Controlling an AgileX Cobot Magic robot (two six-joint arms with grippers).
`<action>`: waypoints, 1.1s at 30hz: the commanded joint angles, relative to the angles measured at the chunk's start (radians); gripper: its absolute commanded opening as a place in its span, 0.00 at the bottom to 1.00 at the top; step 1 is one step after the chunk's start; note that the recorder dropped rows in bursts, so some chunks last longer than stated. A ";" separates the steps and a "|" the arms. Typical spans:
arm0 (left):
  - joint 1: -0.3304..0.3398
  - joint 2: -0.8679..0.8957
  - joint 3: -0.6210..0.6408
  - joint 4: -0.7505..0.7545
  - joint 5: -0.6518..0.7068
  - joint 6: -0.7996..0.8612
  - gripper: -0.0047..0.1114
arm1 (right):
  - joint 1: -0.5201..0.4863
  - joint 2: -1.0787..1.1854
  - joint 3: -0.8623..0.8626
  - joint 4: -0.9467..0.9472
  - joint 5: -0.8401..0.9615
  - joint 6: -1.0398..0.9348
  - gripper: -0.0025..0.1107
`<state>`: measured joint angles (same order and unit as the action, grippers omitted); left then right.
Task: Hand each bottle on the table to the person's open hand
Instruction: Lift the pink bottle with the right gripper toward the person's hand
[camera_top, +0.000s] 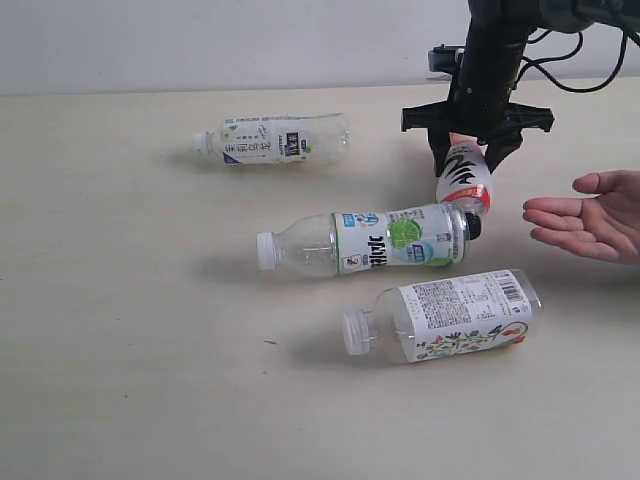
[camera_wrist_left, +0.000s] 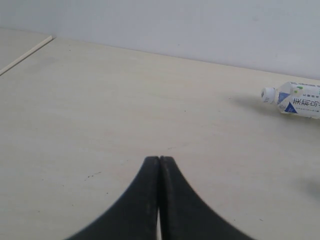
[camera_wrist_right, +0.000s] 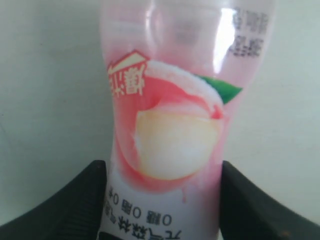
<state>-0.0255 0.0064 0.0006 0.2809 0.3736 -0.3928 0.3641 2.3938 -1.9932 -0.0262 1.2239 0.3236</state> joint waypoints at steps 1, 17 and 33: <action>-0.006 -0.006 -0.001 0.002 -0.002 -0.004 0.04 | 0.002 0.005 -0.009 -0.008 -0.003 0.004 0.02; -0.006 -0.006 -0.001 0.002 -0.002 -0.004 0.04 | 0.002 -0.004 -0.164 -0.062 -0.003 -0.040 0.02; -0.006 -0.006 -0.001 0.002 -0.002 -0.004 0.04 | 0.002 -0.212 -0.162 -0.052 -0.003 -0.126 0.02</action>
<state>-0.0255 0.0064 0.0006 0.2809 0.3736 -0.3928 0.3641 2.2275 -2.1752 -0.0751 1.2263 0.2179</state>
